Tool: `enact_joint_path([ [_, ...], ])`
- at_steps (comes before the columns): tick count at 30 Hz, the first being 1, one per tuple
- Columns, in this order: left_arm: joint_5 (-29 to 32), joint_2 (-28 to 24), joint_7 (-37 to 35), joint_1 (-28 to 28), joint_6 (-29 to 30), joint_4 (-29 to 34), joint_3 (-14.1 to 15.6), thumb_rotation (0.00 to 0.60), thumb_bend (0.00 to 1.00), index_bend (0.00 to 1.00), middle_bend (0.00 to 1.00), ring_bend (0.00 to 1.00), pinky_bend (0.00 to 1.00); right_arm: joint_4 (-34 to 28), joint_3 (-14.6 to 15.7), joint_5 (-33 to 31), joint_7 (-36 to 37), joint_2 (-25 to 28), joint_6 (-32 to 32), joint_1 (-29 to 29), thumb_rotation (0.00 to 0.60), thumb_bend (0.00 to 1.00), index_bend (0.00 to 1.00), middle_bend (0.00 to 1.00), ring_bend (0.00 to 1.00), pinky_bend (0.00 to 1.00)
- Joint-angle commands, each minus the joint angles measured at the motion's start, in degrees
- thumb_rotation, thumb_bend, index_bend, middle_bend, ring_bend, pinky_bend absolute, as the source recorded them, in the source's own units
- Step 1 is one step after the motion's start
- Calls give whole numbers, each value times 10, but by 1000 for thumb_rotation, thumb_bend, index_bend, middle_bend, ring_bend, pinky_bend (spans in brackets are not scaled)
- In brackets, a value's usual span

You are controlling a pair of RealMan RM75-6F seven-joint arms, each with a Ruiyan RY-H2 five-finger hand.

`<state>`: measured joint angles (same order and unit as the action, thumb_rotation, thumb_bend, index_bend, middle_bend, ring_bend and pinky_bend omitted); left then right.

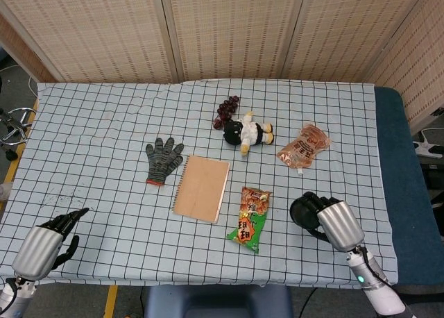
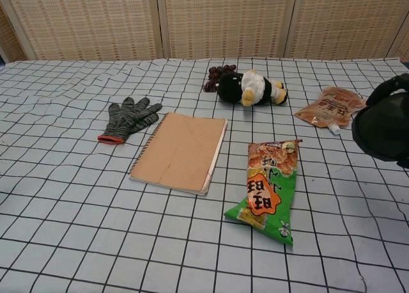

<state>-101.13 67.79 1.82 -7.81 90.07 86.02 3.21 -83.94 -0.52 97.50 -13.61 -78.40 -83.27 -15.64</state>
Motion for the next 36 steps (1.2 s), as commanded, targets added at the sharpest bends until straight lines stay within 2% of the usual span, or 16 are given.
enact_joint_path([
  [1,-2,1,1,0,1,-1,0,600,572,150,271,342,653,56,-17,-72,-20,-5,35,6,600,318,673,584,546,702],
  [4,0,1,3,0,-2,0,0,600,572,149,271,342,652,87,-26,-106,-32,-16,54,9,600,319,673,584,547,701],
  [8,-2,1,5,-1,-1,1,0,600,572,150,270,342,652,98,-25,-107,-25,-23,56,8,600,322,673,584,547,701],
  [16,-4,2,8,0,1,0,1,600,571,150,271,342,652,31,10,19,86,5,-20,1,600,322,673,584,547,701],
  [19,-3,2,7,0,-2,1,2,600,572,150,271,342,652,37,12,35,106,11,-40,3,600,322,673,584,546,701],
  [21,-3,1,7,0,-2,1,1,600,572,150,271,342,652,52,8,21,104,8,-34,5,600,321,673,584,547,702],
  [28,-3,2,9,-1,-4,1,2,600,572,150,271,342,652,127,-9,-86,126,-10,65,3,600,322,672,584,547,702],
  [36,-2,2,12,-2,-8,3,3,600,571,150,271,342,653,202,7,-76,190,-40,89,-4,600,322,635,585,517,685],
])
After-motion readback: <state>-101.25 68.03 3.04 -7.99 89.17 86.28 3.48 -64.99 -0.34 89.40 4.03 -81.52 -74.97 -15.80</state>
